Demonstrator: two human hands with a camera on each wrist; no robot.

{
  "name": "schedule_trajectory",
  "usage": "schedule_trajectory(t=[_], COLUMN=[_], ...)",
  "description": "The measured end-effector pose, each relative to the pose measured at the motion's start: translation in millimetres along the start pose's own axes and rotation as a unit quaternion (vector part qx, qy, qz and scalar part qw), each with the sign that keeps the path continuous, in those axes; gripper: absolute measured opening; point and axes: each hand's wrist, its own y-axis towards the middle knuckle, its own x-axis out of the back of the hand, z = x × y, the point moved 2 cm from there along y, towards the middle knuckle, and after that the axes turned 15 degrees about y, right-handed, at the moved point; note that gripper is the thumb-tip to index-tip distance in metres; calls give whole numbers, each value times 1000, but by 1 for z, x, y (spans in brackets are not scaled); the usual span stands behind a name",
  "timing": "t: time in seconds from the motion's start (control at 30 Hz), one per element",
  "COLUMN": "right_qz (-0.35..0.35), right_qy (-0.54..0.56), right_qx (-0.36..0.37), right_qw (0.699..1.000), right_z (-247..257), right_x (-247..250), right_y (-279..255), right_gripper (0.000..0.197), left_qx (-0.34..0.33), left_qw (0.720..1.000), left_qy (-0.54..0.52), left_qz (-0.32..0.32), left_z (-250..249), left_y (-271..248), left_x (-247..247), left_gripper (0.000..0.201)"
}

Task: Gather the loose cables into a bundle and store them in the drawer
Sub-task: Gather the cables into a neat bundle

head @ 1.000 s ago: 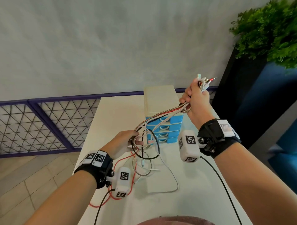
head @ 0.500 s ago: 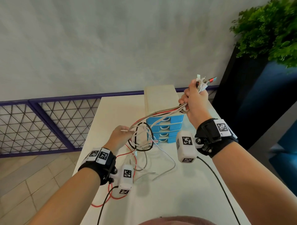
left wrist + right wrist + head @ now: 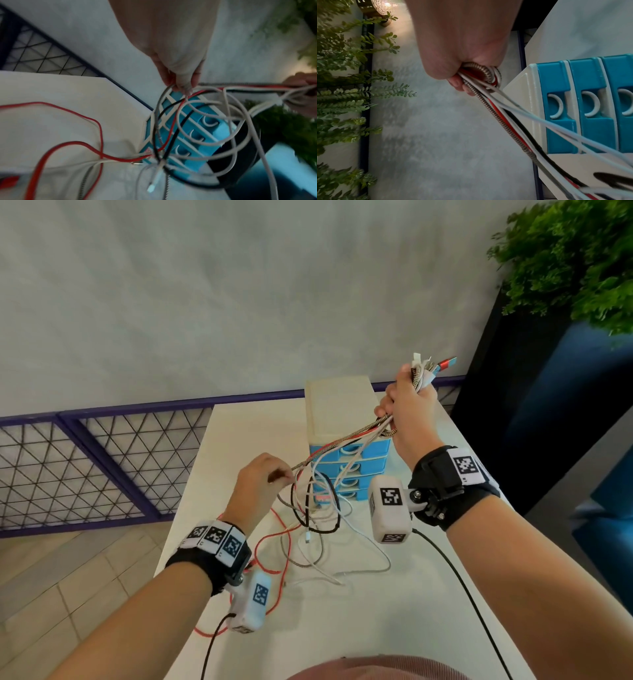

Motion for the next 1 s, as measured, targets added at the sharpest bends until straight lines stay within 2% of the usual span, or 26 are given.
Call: schedule_trajectory(t=[0.03, 0.1, 0.17, 0.2, 0.3, 0.37, 0.5, 0.63, 0.73, 0.8, 0.87, 0.93, 1.0], right_qz=[3, 9, 8, 5, 2, 6, -2, -9, -11, -12, -17, -18, -14], right_qy=[-3, -11, -16, -18, -18, -14, 0, 11, 18, 21, 23, 25, 21], right_qx=[1, 3, 2, 0, -3, -2, -13, -24, -23, -16, -3, 8, 13], right_qw=[1000, 1000, 1000, 1000, 1000, 1000, 1000, 1000, 1000, 1000, 1000, 999, 1000], right_z=[0, 0, 0, 0, 1, 2, -1, -3, -1, 2, 8, 13, 14], right_x=[0, 0, 0, 0, 0, 0, 1, 1, 2, 2, 2, 3, 3], right_y=[-1, -3, -4, -4, -2, -2, -2, -3, -3, -1, 3, 6, 6], right_gripper=[28, 28, 28, 28, 28, 29, 30, 30, 30, 27, 26, 26, 26], left_qx=[59, 129, 137, 118, 17, -23, -91, -102, -104, -47, 91, 265, 398], left_qw=[997, 986, 982, 986, 999, 997, 989, 986, 989, 996, 989, 942, 870], left_qy=[-41, -103, -128, -114, 17, 28, 33, 86, 63, 23, -2, -55, -153], left_qz=[2, 3, -13, -15, 24, 61, 116, 98, 87, 73, 114, 197, 249], left_z=[3, 5, 3, 2, -2, -6, -22, -30, -27, -20, -4, 13, 25], left_y=[1, 1, 0, -1, -4, -5, -4, -3, -4, -5, -6, -13, -21], left_x=[-2, -5, -6, -7, -11, -13, -13, -11, -15, -16, -17, -15, -15], left_gripper=[13, 11, 15, 22, 45, 49, 41, 23, 11, 6, 11, 16, 16])
